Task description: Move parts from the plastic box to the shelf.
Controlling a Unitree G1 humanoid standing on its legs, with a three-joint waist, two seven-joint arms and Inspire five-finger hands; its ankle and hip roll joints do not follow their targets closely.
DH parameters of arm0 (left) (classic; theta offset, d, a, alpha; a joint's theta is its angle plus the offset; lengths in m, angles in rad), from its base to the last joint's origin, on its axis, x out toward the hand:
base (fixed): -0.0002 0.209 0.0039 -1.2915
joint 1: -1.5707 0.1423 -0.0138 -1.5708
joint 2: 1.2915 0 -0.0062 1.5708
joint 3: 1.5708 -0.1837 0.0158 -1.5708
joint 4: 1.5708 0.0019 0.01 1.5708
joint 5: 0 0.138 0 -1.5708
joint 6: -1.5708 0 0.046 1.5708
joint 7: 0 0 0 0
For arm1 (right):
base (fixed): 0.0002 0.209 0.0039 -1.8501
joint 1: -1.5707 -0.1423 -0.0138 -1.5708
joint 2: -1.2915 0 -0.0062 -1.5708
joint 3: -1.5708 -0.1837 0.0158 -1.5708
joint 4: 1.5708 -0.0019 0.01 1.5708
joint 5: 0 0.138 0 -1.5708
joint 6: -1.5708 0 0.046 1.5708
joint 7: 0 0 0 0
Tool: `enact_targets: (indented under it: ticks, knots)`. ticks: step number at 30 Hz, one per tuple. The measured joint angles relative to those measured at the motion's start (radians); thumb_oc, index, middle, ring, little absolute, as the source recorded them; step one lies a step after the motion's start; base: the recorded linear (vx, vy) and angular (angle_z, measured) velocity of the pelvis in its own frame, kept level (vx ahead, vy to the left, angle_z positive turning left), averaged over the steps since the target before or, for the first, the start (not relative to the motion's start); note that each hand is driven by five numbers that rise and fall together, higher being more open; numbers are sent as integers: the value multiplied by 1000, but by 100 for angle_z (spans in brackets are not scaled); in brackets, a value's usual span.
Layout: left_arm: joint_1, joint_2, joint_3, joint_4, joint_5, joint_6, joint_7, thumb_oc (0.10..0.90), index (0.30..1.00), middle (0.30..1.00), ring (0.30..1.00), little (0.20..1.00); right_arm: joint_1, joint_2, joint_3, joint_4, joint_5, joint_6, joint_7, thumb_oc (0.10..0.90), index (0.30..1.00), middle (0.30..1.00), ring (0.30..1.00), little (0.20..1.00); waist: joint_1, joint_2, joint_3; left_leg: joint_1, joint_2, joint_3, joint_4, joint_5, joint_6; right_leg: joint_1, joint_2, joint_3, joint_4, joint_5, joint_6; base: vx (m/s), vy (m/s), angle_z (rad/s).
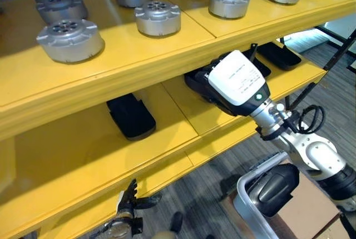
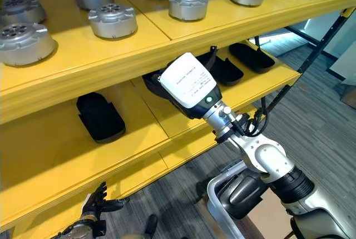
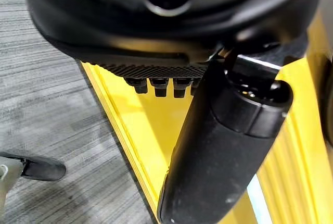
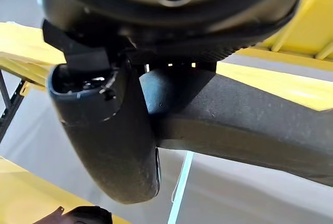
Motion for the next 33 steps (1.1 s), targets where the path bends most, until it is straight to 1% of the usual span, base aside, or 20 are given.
enact_targets:
  ticks: [1, 2, 3, 4, 5, 6, 7, 8, 9, 14, 18, 23, 26, 27, 28, 29, 30, 31, 32, 33]
  knots:
    - [-73, 9, -28, 8, -6, 0, 0, 900, 1000, 1000, 1000, 1000, -2, -42, -2, 0, 1, 23, -21, 400, 300, 300, 300, 300, -31, -19, 19, -44, 9, 53, 12, -68, -188, -17, -36, -85, -2, 11, -39, -130, 63, 154]
    - [-100, 22, -11, 5, -7, -2, 1, 900, 1000, 1000, 1000, 1000, -17, -42, -6, 0, 0, 24, -28, 400, 300, 300, 300, 300, -25, -51, 44, -97, 43, 186, 140, -146, -28, -38, -61, -89, 0, 23, -45, -24, 20, 94]
    - [-100, 34, 4, 3, -7, -4, 3, 900, 1000, 1000, 1000, 1000, -24, -25, -5, -1, 0, 23, -29, 400, 300, 300, 300, 300, -19, -82, 59, -101, 66, 220, 207, -175, 11, -52, -78, -66, 3, 32, -51, 0, 0, 4]
    - [-94, 43, 7, 11, -7, 0, 4, 900, 1000, 1000, 1000, 1000, -25, -21, -6, -9, 0, 12, -30, 400, 300, 300, 300, 300, -31, -99, 67, -78, 95, 229, 260, -199, 0, -56, -97, -63, -2, 35, -46, 0, 0, -17]
    - [-90, 41, 6, 13, -7, 2, 4, 900, 1000, 1000, 1000, 1000, -25, -22, -6, -10, 0, 8, -31, 400, 300, 300, 300, 300, -37, -97, 67, -60, 102, 230, 260, -203, -7, -56, -102, -64, -1, 34, -42, 0, 0, 5]
    - [-81, 36, -5, 13, -7, 2, 2, 900, 1000, 1000, 1000, 1000, -25, -24, -6, -11, 0, 7, -32, 400, 300, 300, 300, 300, -49, -80, 66, -16, 109, 231, 240, -193, -13, -55, -102, -64, 2, 35, -35, 0, 0, 20]
    - [-73, 14, -15, 12, -7, 2, -1, 900, 1000, 1000, 1000, 1000, -24, -40, -14, -11, 0, 11, -35, 400, 300, 300, 300, 300, -67, -30, 66, 58, 120, 244, 172, -160, -15, -54, -81, -73, 20, 33, -5, 0, 0, 30]
    - [-73, 7, -14, 12, -7, 2, 1, 900, 1000, 1000, 1000, 1000, -25, -41, -17, -10, 0, 19, -35, 400, 300, 300, 300, 300, -70, -26, 68, 64, 119, 248, 147, -161, -16, -64, -77, -82, 34, 28, 2, 0, 0, 23]
    - [-84, 6, -14, 7, -7, 1, 2, 900, 1000, 1000, 1000, 1000, -27, -39, -19, -9, 0, 26, -35, 400, 300, 300, 300, 300, -52, -28, 69, 64, 119, 249, 131, -160, -16, -85, -82, -77, 49, 31, 10, 0, 0, 7]
    - [-71, 9, -7, 9, -7, 1, 4, 900, 1000, 1000, 1000, 1000, -27, -26, -19, -5, 1, 18, -35, 400, 300, 300, 300, 300, -44, -33, 71, 56, 98, 249, 127, -167, -4, -100, -104, -70, 55, 45, 42, 0, 0, -1]
    - [-71, 9, -8, 9, -7, 1, 3, 900, 1000, 1000, 1000, 1000, -27, -22, -19, -5, 10, 16, -35, 400, 300, 300, 300, 300, -28, -33, 71, 56, 100, 249, 116, -168, 0, -117, -105, -67, 79, 43, 38, 0, 0, 0]
    - [-57, 9, -8, 9, -7, 1, 3, 900, 1000, 1000, 1000, 1000, -27, -22, -19, -5, 10, 5, -35, 400, 300, 300, 300, 300, -26, -32, 70, 56, 97, 249, 114, -162, 8, -121, -108, -67, 89, 43, 38, 4, 19, 0]
    - [-56, 8, -8, 11, -7, 1, 4, 900, 1000, 1000, 1000, 1000, -27, -24, -19, -5, 12, 2, -36, 400, 300, 300, 300, 300, -27, -32, 70, 53, 105, 229, 109, -156, 4, -114, -114, -80, 89, 47, 32, 62, 130, 25]
    - [-78, 10, -8, 32, -8, 2, 1, 900, 1000, 1000, 1000, 1000, -1, -25, -38, -7, 22, 9, -41, 400, 300, 300, 300, 300, -50, -54, 71, 39, 144, 292, 132, -243, -3, -81, -150, -121, 63, 65, 26, 44, 207, 81]
    - [-82, 8, -6, 30, -8, 1, 4, 900, 1000, 1000, 1000, 1000, 9, -25, -38, -6, 29, 27, -41, 400, 300, 300, 300, 300, -61, -65, 69, 38, 204, 299, 164, -222, -8, -67, -155, -142, 57, 60, 29, 112, 282, 75]
    - [-78, 8, -16, 31, -8, -5, 3, 900, 1000, 1000, 1000, 1000, 16, -27, -60, -7, 32, 23, -45, 400, 300, 300, 300, 300, -56, -60, 67, 33, 269, 259, 181, -212, -34, -63, -167, -139, 60, 60, 38, 211, 751, 50]
    - [-45, -6, -10, 39, -9, -3, 3, 900, 1000, 1000, 1000, 1000, 40, -8, -84, 9, 48, 39, -64, 400, 300, 300, 300, 300, -102, -23, 54, 78, 396, 200, 83, -172, -113, -24, -163, -144, 26, 69, 72, 182, 747, -2]
    - [-20, -26, -13, 55, -7, -6, -7, 900, 1000, 1000, 1000, 1000, 52, -45, -99, -3, 49, 38, -69, 400, 300, 300, 300, 300, -103, 23, 31, 129, 330, 180, -25, -155, -123, -25, -201, -137, 6, 107, 133, -18, 1075, -10]
    - [-29, -26, -8, 77, -7, -2, -10, 900, 1000, 1000, 1000, 1000, 79, -20, -113, -15, 46, 49, -69, 400, 300, 300, 300, 300, -98, 12, 28, 138, 279, 175, -30, -126, -127, -15, -243, -133, -5, 116, 142, -107, 630, -33]
    - [-23, -33, 22, 80, -6, 6, 1, 900, 1000, 1000, 1000, 1000, 108, 55, -87, -42, 38, 91, -63, 400, 300, 300, 300, 300, -103, -27, 26, 143, 196, 180, -11, -122, -118, -8, -315, -145, 7, 154, 186, -130, 404, -11]
